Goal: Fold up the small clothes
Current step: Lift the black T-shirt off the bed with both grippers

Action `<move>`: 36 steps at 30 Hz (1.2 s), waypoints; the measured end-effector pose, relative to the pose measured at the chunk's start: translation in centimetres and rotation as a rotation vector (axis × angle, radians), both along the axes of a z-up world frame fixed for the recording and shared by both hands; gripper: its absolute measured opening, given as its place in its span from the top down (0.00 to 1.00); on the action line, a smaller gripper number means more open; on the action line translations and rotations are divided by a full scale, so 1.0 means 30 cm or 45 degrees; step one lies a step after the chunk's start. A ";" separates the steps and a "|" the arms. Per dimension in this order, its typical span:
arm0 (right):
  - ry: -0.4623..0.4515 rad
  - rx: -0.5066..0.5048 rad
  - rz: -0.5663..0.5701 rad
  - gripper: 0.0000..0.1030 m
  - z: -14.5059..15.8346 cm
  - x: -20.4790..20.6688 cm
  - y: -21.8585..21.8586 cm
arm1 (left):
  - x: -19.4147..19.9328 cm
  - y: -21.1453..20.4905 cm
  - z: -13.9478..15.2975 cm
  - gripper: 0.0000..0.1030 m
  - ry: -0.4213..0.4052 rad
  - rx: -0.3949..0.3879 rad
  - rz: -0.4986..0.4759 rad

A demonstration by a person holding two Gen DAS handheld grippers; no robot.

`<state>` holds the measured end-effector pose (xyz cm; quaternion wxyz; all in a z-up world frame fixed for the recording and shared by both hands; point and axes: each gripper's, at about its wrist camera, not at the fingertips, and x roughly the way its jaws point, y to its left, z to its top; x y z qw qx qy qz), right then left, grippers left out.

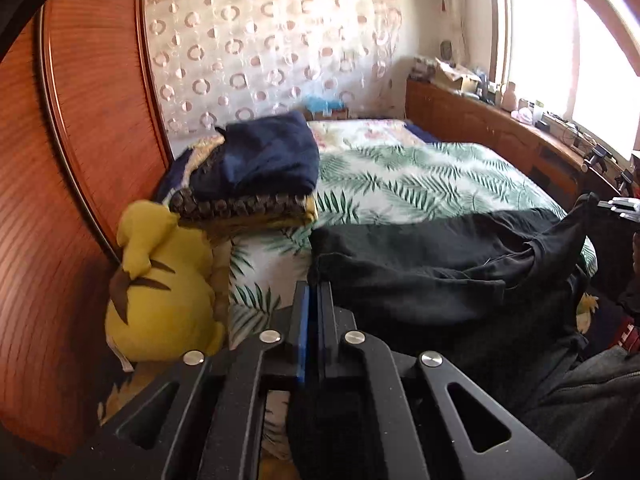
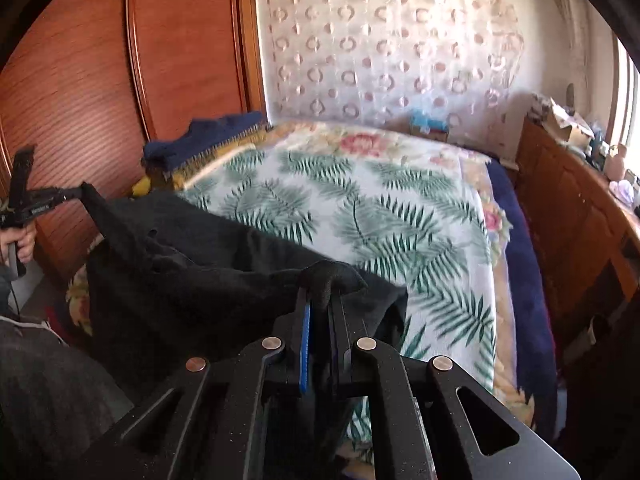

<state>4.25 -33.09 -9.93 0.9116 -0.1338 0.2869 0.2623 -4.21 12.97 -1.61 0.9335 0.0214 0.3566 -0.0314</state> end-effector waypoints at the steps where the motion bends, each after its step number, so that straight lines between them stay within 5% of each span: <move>1: 0.026 -0.008 -0.014 0.93 -0.025 0.010 -0.002 | 0.004 0.001 -0.012 0.96 0.015 0.006 0.006; 5: 0.097 -0.031 -0.060 0.92 -0.085 0.049 -0.003 | 0.024 0.004 -0.042 0.90 0.039 0.000 0.006; 7: 0.102 -0.028 -0.081 0.85 -0.084 0.057 -0.007 | 0.031 0.001 -0.036 0.67 0.025 0.004 0.008; 10: 0.086 -0.017 -0.090 0.80 -0.053 0.048 -0.005 | 0.053 -0.003 -0.016 0.48 0.001 -0.021 -0.012; 13: 0.044 -0.030 -0.113 0.61 -0.023 0.034 -0.014 | 0.098 -0.007 -0.008 0.31 -0.017 -0.032 -0.022; 21: 0.001 -0.107 -0.159 0.51 -0.022 0.117 -0.012 | 0.297 -0.038 -0.039 0.29 0.002 -0.001 -0.039; 36: 0.198 -0.048 -0.175 0.44 -0.187 0.369 0.044 | 0.531 0.049 -0.207 0.31 0.223 -0.013 0.015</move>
